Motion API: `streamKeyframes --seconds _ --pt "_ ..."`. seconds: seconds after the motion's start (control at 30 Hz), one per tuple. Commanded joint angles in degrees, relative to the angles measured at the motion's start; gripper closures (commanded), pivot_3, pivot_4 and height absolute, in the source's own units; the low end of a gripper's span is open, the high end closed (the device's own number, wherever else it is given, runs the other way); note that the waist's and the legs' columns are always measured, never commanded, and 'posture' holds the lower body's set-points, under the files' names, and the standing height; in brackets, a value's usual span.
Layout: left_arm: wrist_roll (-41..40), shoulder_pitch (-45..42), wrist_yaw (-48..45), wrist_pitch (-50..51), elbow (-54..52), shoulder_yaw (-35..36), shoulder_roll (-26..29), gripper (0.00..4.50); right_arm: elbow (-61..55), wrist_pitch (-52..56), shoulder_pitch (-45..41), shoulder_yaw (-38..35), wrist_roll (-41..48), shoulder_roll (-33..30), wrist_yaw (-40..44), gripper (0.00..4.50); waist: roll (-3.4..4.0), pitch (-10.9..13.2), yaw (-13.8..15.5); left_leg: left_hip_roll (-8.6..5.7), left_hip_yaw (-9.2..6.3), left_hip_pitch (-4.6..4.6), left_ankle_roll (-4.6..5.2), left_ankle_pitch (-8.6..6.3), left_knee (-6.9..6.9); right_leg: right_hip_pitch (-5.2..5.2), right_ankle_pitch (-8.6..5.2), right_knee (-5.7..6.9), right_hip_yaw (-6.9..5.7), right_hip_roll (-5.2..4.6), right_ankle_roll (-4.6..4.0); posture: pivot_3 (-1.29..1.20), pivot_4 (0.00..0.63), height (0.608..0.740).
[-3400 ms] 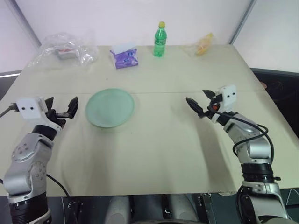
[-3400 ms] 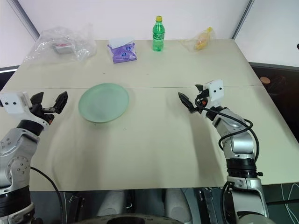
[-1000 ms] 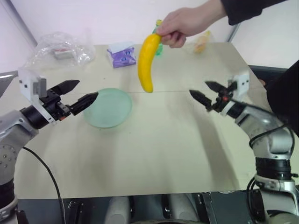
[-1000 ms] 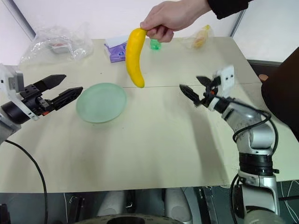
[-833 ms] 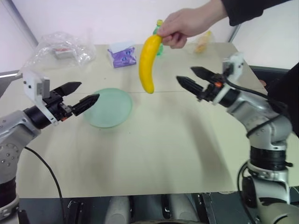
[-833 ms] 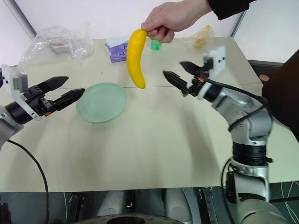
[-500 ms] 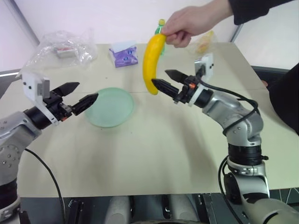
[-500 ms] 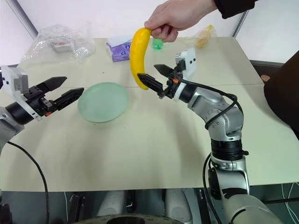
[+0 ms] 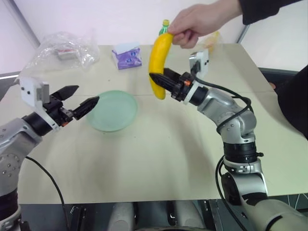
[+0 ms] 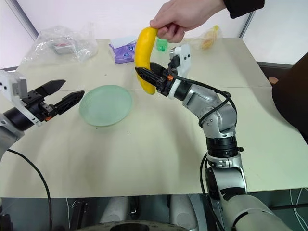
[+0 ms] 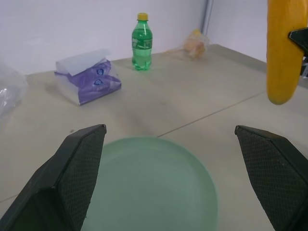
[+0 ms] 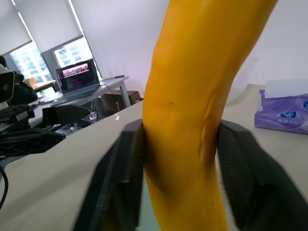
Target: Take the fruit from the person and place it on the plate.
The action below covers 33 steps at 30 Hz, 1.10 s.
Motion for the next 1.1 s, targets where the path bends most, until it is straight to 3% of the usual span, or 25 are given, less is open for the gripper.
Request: streamKeyframes --seconds 0.03,0.23,0.37,0.53,0.93,1.1 --pt "0.19 -0.39 0.09 -1.61 -1.25 1.37 -0.21 0.0 -0.87 -1.35 -1.9 -0.56 0.17 0.33 0.45 3.22 0.0 0.0 0.0 0.0 0.0 0.0 0.0 0.0 0.0 0.0 0.0 0.0 0.0 0.0 0.0 0.0 0.15 0.74" --pt "1.3 0.86 0.09 -1.77 -0.54 1.95 0.43 0.0 -0.84 -1.42 -2.59 1.78 -1.4 0.93 0.69 3.22 0.0 0.0 -0.17 0.0 0.01 0.0 0.0 0.0 -0.01 -0.02 0.0 0.0 0.0 0.0 0.0 0.0 0.15 0.74" --pt "4.06 4.09 -0.29 -1.17 1.04 2.63 2.13 0.0 3.59 -3.0 -3.52 10.32 -8.7 3.22 0.57 3.22 0.0 0.0 -0.67 0.03 0.03 0.01 0.0 0.0 -0.04 -0.09 0.01 0.05 0.01 0.04 0.02 0.0 0.15 0.74" --pt "6.55 8.14 1.04 -0.06 1.56 3.4 2.65 0.0 18.11 -12.03 -7.62 20.39 -20.01 8.29 2.71 3.22 -0.01 0.0 -1.55 0.06 0.01 -0.01 0.0 0.0 -0.07 -0.14 0.01 0.08 -0.01 0.07 0.01 0.0 0.15 0.74" --pt "6.5 14.76 1.73 1.44 -3.36 5.86 0.99 0.0 43.99 -30.06 -19.06 20.67 -29.71 17.95 6.43 3.22 -0.04 -0.01 -1.61 0.09 -0.04 -0.17 -0.23 0.06 -0.09 -0.26 0.02 0.06 -0.04 -0.2 -0.03 0.0 0.15 0.74" --pt "6.08 14.96 2.65 1.39 -4.42 6.11 -0.3 0.0 48.37 -32.98 -20.73 19.05 -30.83 19.79 6.01 0.89 -0.04 -0.01 -1.68 0.11 -0.12 -0.18 -0.76 0.14 -0.19 -0.29 0.02 0.05 -0.07 -0.27 -0.04 0.0 0.15 0.74"
